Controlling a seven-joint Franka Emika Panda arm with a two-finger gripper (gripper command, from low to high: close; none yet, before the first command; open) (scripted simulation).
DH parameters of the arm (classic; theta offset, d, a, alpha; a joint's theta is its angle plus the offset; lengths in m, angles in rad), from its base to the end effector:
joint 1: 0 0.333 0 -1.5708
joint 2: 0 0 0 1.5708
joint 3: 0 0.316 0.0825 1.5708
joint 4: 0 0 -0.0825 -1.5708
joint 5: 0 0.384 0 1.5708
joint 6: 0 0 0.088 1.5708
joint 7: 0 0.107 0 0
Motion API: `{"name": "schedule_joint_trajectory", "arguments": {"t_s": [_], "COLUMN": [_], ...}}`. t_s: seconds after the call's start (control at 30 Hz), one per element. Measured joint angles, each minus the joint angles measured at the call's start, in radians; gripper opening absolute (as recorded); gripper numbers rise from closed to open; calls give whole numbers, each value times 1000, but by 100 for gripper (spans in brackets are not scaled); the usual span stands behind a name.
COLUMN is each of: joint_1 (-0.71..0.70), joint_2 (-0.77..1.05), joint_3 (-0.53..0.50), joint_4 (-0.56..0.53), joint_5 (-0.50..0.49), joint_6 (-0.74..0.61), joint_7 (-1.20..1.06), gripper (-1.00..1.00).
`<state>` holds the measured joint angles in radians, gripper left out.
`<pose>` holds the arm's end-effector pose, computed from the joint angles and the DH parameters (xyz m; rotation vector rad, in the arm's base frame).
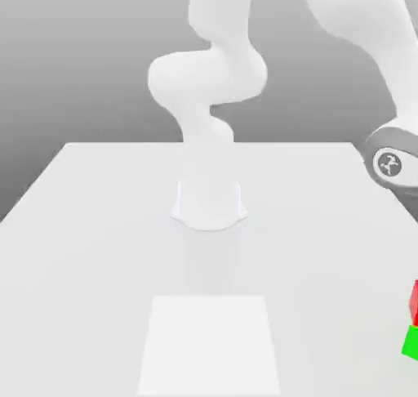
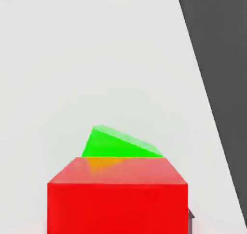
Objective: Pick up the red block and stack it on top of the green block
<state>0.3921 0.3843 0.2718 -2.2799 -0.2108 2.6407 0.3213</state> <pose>0.4128 0.3354 0.1906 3.0400 0.7913 -0.0020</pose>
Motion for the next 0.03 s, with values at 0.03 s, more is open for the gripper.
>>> {"name": "schedule_joint_trajectory", "arguments": {"t_s": [0.03], "joint_1": [0], "joint_2": [0], "joint_3": [0], "joint_4": [0], "joint_5": [0], "joint_6": [0], "joint_7": [0], "gripper": [100]}}
